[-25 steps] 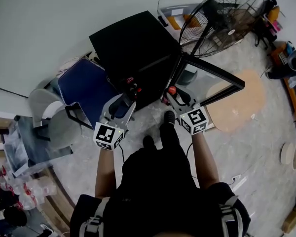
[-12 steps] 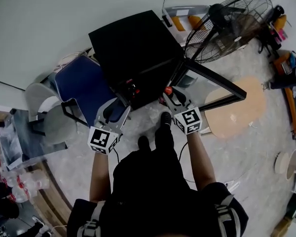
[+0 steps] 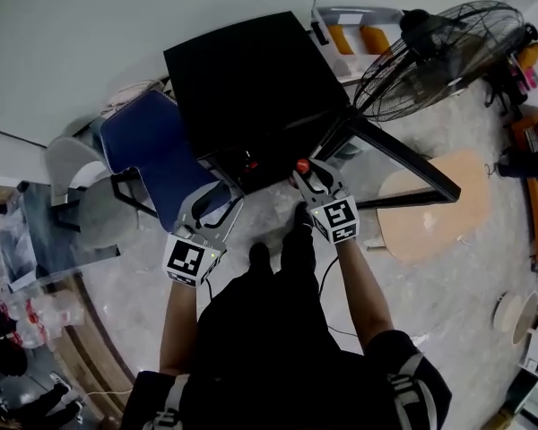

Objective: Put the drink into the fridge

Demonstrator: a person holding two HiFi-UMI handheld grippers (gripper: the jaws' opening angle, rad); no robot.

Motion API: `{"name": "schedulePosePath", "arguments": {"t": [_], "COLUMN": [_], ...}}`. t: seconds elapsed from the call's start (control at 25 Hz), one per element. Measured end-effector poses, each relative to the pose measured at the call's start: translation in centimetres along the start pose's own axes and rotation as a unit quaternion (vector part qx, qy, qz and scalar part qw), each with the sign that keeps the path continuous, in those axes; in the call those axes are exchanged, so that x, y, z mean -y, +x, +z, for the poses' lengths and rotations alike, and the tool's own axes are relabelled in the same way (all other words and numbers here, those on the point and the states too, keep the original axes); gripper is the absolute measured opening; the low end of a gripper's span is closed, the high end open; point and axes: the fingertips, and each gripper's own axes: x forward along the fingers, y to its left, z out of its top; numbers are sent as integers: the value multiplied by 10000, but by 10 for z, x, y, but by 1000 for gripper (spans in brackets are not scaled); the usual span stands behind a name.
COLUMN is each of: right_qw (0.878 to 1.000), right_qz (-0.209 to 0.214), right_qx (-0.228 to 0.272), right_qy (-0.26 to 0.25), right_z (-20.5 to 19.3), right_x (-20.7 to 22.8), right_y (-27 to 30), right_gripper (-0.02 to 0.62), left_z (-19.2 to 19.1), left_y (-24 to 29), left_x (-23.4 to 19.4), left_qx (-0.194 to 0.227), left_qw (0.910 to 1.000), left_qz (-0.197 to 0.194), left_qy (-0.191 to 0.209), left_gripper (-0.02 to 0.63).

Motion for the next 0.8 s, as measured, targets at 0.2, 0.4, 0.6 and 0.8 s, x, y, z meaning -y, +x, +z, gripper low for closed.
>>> {"name": "schedulePosePath", "arguments": {"t": [0.2,0.4,0.6,0.8], "right_qw": [10000,9999,10000,10000], "right_qz": [57,108,65,-25], "right_qx": [73,58,58,-42], "right_qy": [-29,-18,-15,71], "right_z": [-9,-22,-35,-53], "right_x": [4,8,14,22], "right_y": [20,43,64,87], "right_gripper": [133,134,135,134], "left_z": [-8,-17,-17,-23], "left_y": [3,6,9,7], "left_x": [4,2,6,5], "left_qx": [-62,-102,-5,-80], "left_qw": [9999,9998,9998,9997], "left_qz": [49,64,60,100], "left_qy": [-104,-147,-197,-205], "left_gripper": [183,183,183,183]}}
